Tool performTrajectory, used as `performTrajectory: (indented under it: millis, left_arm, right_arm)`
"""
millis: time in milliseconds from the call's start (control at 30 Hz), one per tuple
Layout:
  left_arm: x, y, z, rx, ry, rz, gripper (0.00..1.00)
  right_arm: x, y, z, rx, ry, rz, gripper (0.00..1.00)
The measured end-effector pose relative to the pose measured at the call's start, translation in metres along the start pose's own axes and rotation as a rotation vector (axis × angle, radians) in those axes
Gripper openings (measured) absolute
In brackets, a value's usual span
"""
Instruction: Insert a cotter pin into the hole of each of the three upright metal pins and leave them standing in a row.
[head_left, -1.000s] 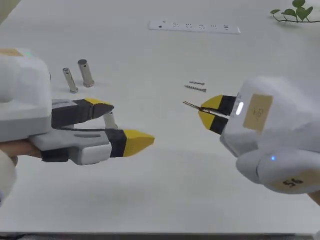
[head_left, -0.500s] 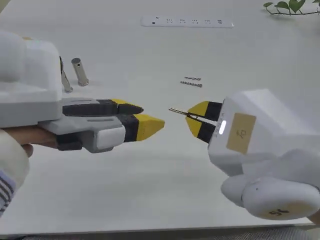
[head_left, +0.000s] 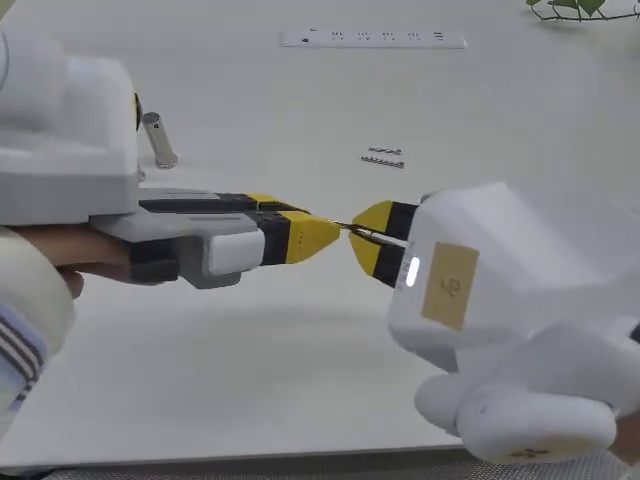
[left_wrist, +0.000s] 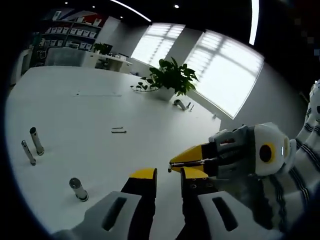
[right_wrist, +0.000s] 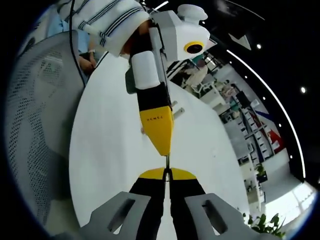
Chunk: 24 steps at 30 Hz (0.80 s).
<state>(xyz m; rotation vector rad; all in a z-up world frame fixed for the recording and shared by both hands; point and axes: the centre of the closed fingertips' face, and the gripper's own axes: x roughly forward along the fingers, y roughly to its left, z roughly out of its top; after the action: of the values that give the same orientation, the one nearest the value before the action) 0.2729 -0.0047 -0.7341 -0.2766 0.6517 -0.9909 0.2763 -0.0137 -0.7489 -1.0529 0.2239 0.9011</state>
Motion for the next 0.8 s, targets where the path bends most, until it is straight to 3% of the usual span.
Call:
performTrajectory:
  millis: [133, 500, 800]
  left_arm:
    - [0.0006, 0.0014, 0.0021, -0.018, -0.006, -0.003, 0.08]
    - [0.0013, -0.0033, -0.0005, -0.022, 0.005, -0.022, 0.06]
    - [-0.0008, 0.0015, -0.0019, -0.014, 0.012, -0.012, 0.02]
  right_arm:
    - [0.0007, 0.0015, 0.0031, -0.016, -0.003, -0.003, 0.02]
    - [-0.0005, -0.0009, 0.0048, -0.022, -0.005, -0.017, 0.02]
    - [0.0008, -0.0007, 0.0058, -0.036, -0.008, -0.017, 0.02]
